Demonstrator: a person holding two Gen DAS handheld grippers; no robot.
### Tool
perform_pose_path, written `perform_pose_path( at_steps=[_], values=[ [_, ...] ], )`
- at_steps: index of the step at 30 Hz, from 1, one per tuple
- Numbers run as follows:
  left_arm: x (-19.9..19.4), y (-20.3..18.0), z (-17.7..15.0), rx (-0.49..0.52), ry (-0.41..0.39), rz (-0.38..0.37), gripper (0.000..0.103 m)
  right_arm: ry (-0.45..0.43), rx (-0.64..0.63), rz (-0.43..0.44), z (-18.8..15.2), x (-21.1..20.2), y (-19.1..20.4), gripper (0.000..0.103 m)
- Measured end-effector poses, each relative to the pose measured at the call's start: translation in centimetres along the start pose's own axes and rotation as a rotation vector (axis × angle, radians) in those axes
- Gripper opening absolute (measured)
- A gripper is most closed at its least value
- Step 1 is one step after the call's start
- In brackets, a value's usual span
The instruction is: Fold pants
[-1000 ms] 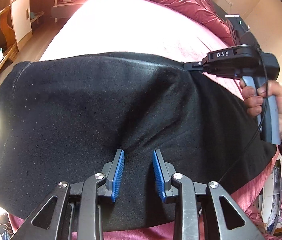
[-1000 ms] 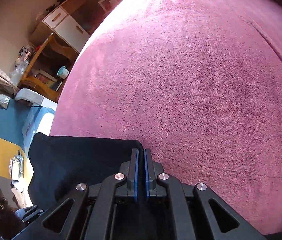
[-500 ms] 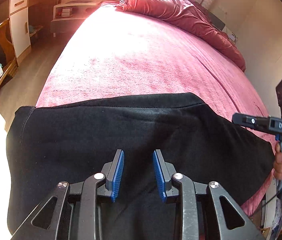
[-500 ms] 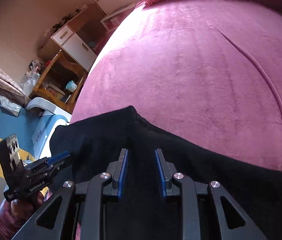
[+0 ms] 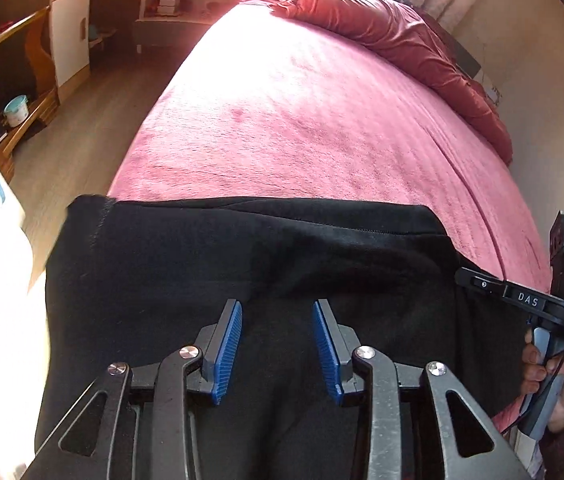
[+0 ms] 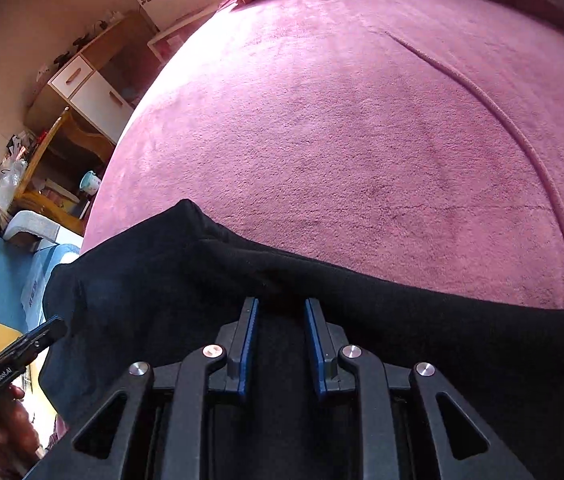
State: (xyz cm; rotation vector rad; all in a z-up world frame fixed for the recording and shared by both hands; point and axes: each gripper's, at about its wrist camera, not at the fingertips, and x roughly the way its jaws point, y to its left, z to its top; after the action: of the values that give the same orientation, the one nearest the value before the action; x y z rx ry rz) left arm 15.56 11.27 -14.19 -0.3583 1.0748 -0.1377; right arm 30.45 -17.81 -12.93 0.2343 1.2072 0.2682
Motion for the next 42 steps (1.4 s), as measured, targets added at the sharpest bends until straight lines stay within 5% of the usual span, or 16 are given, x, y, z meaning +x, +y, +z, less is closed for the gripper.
perform_pose_path(
  at_steps=[9,17,24,30,34,42],
  values=[
    [-8.7,11.5,-5.4,-0.34,-0.054,0.018,0.038,-0.006,-0.132,0.112,-6.9,-4.7,3.6,0.032],
    [-9.7,15.4,-9.0,-0.512,-0.014,-0.037,0.036,0.069,-0.197,0.135,-13.3,-3.5,5.4,0.035],
    [-6.7,13.9,-8.1,-0.509,0.033,-0.034,0.035,0.082,-0.188,0.132,-14.8,-3.2,5.8,0.037],
    [-7.2,13.4,-7.5,-0.453,-0.032,-0.027,0.006,0.072,-0.172,0.136,-14.9,-3.3,5.5,0.037],
    [-8.7,13.0,-7.0,-0.394,-0.083,0.019,0.005,0.096,-0.172,0.161,-15.6,-2.8,5.3,0.037],
    [-5.5,13.4,-8.1,-0.354,0.036,0.165,0.011,0.104,-0.173,0.165,-16.5,-1.8,5.0,0.037]
  ],
)
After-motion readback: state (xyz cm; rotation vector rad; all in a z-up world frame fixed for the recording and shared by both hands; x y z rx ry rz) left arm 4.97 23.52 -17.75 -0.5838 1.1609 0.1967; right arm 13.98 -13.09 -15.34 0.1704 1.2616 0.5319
